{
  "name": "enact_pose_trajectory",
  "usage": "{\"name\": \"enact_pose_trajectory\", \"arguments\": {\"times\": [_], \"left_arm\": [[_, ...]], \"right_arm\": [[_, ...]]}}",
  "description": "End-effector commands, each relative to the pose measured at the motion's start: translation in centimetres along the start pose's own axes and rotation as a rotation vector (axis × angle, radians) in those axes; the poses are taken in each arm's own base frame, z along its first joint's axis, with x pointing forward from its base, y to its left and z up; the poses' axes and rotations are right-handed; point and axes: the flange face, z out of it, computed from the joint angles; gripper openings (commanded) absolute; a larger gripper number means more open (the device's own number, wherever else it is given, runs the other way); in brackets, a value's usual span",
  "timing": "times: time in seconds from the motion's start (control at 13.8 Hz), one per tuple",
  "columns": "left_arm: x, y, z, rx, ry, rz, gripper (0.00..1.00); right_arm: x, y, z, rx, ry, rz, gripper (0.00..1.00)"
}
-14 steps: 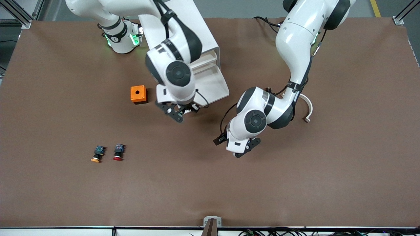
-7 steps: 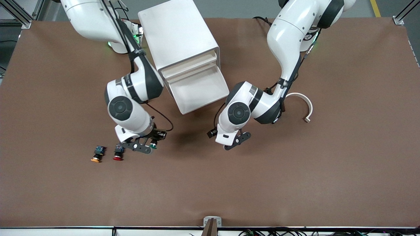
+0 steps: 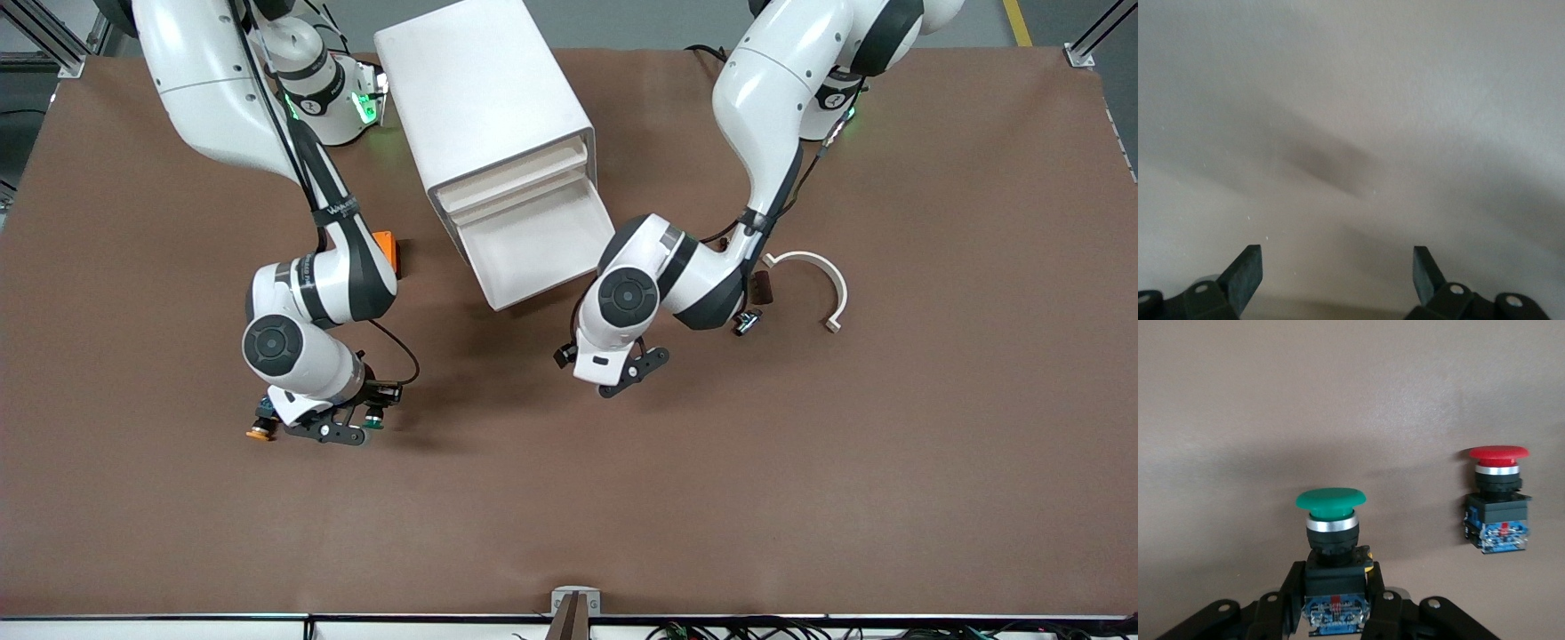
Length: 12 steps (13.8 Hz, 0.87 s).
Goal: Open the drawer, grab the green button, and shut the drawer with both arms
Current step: 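Place the green button beside the red button while the left gripper pushes drawer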
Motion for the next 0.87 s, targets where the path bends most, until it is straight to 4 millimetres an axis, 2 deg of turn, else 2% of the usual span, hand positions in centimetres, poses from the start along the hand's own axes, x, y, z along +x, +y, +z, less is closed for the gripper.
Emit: {"name": "enact_pose_trajectory", "arguments": {"times": [0.0,0.22,0.79], "left_arm": [[-2.8,0.5,0.9,0.019,0.03,0.021,0.99],[-5.4,0.8,1.8,0.036,0.025,0.047,0.99],[-11.3,1.0,4.2,0.072,-0.03,0.119,0.99]], "right_arm": [[-0.1,-0.6,0.6,0.011,-0.002,-0.013,0.02],[0.2,0.1,1.5,0.009,-0.01,-0.067,0.03],[1.0,1.1,3.7,0.01,0.003,-0.049,0.04]]}}
